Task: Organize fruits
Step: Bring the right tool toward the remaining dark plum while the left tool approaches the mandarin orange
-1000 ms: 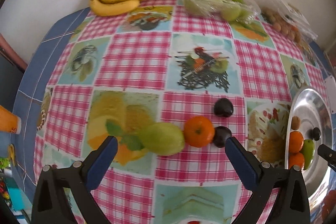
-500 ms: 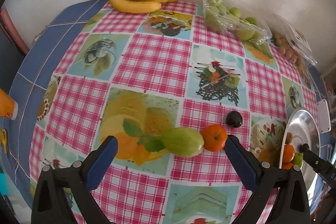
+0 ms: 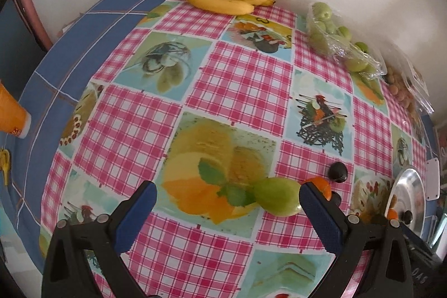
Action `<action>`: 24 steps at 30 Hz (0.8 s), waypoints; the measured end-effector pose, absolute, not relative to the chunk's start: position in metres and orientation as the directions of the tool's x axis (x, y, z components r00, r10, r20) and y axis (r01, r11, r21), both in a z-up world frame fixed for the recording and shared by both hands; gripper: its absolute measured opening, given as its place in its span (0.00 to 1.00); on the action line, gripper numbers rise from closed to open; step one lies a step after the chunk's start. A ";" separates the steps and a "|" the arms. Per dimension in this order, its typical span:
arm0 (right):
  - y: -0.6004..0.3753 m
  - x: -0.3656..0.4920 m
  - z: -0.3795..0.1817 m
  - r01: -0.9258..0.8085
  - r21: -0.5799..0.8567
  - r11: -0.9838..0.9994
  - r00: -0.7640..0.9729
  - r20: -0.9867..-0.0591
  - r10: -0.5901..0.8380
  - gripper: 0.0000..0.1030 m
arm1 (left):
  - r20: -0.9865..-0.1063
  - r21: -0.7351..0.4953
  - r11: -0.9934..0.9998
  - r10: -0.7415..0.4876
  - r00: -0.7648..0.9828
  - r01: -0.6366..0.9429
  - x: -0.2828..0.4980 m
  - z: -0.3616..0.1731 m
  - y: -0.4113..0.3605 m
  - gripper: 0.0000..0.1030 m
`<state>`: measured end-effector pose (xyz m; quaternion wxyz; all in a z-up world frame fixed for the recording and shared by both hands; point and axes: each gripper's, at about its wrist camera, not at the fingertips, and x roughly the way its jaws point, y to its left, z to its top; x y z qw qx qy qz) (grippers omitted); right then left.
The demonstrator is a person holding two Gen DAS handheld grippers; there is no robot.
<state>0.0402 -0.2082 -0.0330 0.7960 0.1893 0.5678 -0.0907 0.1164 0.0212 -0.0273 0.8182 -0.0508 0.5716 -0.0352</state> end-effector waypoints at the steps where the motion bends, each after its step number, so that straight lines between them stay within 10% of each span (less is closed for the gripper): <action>1: -0.206 0.043 -0.036 0.356 0.198 0.913 0.333 -0.940 0.074 0.93 | -0.933 -0.120 0.993 -0.110 0.342 -0.007 0.117 -0.029 0.023 1.00; 24: -0.161 0.068 -0.058 0.222 0.131 0.966 0.336 -0.941 0.050 1.00 | -0.944 -0.157 0.987 -0.144 0.296 -0.019 0.122 -0.046 0.019 1.00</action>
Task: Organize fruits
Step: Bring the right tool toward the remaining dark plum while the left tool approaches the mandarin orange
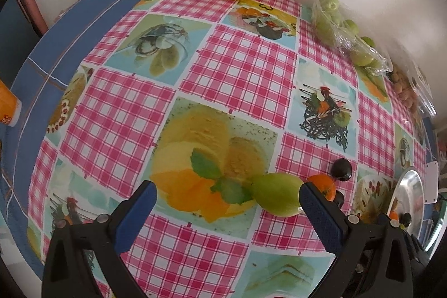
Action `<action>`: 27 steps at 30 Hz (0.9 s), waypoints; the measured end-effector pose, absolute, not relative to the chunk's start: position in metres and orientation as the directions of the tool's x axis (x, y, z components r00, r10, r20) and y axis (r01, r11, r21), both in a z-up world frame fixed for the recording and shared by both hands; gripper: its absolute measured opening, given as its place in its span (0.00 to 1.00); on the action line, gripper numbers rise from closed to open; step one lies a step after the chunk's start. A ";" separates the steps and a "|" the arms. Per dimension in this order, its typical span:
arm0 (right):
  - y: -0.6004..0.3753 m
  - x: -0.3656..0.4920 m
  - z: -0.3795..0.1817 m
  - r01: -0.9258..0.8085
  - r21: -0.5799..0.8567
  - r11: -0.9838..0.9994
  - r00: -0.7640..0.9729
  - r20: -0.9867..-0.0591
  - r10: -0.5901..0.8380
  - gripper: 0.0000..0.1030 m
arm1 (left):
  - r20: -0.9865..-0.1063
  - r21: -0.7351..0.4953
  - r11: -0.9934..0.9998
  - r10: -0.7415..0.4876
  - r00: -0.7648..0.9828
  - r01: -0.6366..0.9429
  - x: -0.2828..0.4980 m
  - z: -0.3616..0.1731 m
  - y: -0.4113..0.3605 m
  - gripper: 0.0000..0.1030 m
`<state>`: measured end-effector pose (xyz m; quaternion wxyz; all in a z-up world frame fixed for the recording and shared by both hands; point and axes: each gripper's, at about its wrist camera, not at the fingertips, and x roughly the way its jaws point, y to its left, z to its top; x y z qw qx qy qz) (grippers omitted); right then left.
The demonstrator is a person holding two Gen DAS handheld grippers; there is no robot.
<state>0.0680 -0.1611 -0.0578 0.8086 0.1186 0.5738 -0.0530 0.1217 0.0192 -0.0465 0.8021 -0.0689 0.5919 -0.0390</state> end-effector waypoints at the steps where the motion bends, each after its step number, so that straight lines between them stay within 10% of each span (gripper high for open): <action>1: -0.160 0.068 -0.059 0.217 0.133 0.967 0.337 -0.940 0.053 1.00 | -0.944 -0.158 0.987 -0.146 0.297 -0.017 0.122 -0.047 0.019 1.00; 27: -0.159 0.072 -0.068 0.173 0.117 0.978 0.345 -0.937 0.052 1.00 | -0.953 -0.164 0.986 -0.160 0.257 0.009 0.125 -0.059 0.010 1.00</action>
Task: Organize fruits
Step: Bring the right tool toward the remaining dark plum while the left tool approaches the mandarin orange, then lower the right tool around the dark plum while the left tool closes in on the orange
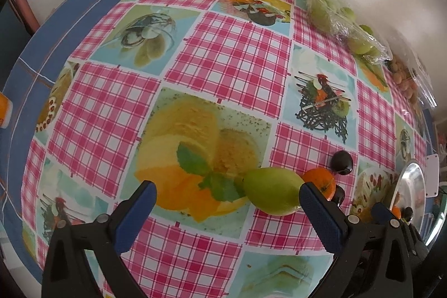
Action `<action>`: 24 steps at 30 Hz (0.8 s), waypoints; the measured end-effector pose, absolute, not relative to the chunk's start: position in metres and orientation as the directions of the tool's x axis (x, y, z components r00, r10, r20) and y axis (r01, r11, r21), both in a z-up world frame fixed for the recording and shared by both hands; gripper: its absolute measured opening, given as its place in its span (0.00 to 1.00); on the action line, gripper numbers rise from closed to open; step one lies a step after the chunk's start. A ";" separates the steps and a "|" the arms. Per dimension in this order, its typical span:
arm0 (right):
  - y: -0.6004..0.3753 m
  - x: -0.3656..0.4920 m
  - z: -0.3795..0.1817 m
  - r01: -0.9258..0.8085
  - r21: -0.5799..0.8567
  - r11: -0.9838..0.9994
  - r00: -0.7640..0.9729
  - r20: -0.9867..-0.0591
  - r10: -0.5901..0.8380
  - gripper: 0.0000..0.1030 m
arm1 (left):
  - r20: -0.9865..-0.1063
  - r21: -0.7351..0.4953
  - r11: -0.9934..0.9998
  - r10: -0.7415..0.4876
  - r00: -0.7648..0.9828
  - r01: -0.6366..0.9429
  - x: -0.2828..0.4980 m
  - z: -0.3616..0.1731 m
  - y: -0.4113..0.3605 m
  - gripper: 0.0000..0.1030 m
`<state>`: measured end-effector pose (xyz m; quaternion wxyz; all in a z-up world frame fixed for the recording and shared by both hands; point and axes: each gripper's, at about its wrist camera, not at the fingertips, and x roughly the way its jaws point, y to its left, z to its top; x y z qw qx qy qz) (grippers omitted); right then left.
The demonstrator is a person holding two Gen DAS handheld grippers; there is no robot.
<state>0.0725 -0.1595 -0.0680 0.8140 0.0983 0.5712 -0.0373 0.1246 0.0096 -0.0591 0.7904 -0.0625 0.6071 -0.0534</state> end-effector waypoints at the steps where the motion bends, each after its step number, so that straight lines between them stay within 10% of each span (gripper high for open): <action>1: -0.160 0.072 -0.067 0.176 0.121 0.977 0.350 -0.935 0.053 1.00 | -0.953 -0.165 0.986 -0.162 0.257 0.010 0.124 -0.059 0.009 1.00; 24: -0.173 0.067 -0.068 0.223 0.164 0.961 0.367 -0.927 0.073 0.83 | -0.937 -0.294 0.955 -0.279 0.210 -0.042 0.123 -0.066 0.010 0.93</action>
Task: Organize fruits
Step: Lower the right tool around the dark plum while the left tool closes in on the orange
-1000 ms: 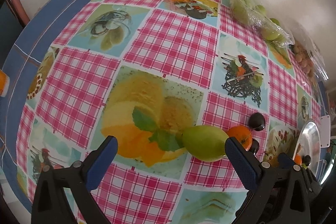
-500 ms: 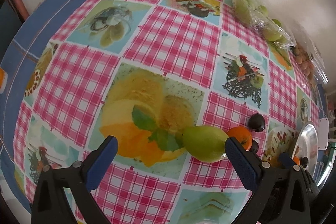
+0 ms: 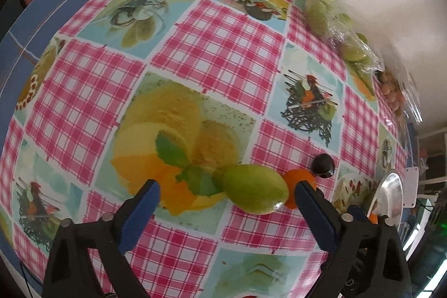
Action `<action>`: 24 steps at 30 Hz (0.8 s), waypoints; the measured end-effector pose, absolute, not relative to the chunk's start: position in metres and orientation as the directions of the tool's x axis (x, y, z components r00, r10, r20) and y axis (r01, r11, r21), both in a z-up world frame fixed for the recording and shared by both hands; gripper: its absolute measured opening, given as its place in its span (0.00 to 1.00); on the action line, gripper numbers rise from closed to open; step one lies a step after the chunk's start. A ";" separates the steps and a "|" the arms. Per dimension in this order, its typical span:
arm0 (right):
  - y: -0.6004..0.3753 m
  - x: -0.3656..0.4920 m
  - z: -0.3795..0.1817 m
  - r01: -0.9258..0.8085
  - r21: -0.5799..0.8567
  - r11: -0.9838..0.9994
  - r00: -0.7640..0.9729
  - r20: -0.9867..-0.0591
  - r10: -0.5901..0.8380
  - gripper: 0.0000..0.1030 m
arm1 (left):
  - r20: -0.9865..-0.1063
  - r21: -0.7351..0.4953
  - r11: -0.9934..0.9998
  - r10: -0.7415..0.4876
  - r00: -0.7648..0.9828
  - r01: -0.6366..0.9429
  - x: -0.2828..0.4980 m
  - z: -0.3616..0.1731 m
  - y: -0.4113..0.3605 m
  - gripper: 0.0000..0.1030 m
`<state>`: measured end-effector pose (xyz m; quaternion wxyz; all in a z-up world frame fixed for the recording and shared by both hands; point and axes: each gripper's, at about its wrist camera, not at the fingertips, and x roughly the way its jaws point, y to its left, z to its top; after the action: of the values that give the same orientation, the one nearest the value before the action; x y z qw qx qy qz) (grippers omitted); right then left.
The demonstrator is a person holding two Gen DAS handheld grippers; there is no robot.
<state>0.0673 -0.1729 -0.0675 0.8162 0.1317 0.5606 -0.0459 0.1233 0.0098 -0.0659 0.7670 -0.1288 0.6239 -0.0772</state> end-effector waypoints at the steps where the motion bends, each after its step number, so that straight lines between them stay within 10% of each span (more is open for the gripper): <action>1: -0.174 0.067 -0.067 0.225 0.165 0.960 0.368 -0.927 0.073 0.83 | -0.938 -0.293 0.955 -0.280 0.205 -0.036 0.124 -0.066 0.006 0.92; 24: -0.173 0.065 -0.064 0.199 0.129 0.971 0.341 -0.938 0.054 0.83 | -0.951 -0.261 0.964 -0.249 0.183 -0.044 0.114 -0.064 0.014 0.93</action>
<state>0.0649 -0.1733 -0.0639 0.8113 0.1108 0.5723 -0.0447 0.1141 0.0142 -0.0641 0.7604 -0.1155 0.6355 -0.0674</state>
